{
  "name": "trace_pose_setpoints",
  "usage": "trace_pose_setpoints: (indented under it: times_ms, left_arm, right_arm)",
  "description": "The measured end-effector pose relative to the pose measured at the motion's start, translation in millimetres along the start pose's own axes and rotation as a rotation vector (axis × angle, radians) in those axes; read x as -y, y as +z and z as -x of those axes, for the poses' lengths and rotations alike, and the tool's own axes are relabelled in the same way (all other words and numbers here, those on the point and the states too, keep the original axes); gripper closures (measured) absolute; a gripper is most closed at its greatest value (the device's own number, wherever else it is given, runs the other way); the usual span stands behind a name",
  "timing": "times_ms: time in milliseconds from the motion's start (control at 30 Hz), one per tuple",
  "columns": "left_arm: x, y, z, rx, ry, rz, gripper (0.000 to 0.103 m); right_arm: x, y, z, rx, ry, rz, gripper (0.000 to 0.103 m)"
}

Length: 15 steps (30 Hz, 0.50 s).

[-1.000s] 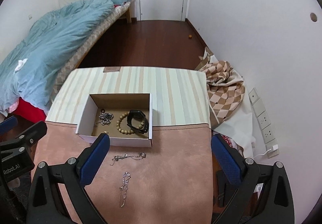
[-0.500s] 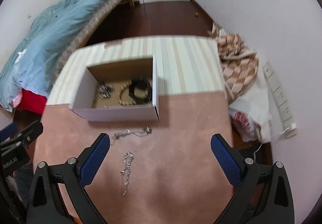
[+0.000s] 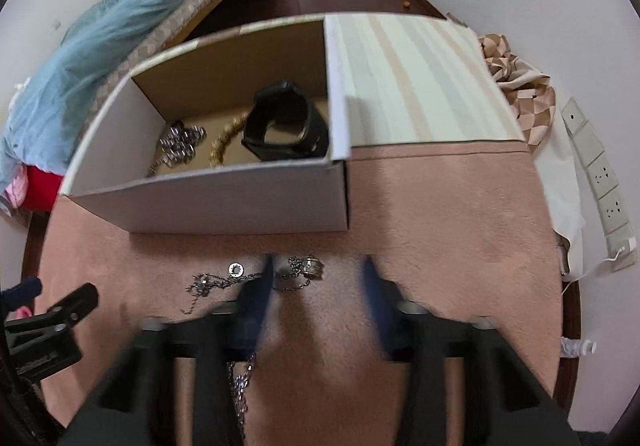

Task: Organize jewelry
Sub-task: 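Move both tools back over the remaining silver chains, then grasp the silver chain necklace with the right tool while the left tool grasps the charm bracelet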

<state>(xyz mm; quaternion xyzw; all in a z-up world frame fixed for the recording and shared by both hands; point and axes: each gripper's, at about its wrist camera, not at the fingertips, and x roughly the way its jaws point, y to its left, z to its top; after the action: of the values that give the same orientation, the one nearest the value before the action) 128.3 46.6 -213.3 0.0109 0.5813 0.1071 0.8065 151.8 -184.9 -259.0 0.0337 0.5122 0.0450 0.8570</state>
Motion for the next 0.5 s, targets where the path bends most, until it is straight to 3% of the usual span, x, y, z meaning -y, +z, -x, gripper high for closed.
trace_pose_setpoints:
  times_ms: [33, 233, 500]
  left_arm:
    - [0, -1, 0, 0.000, 0.000, -0.003, 0.000]
    - [7, -11, 8, -0.002, -0.046, -0.024, 0.000]
    - [56, -33, 26, -0.006, -0.252, -0.095, 0.001]
  right_arm:
    - [-3, 0, -1, 0.004, -0.007, 0.017, 0.093]
    - [21, -7, 19, 0.019, -0.008, -0.030, 0.093]
    - [82, -38, 65, 0.026, -0.009, -0.167, 0.093]
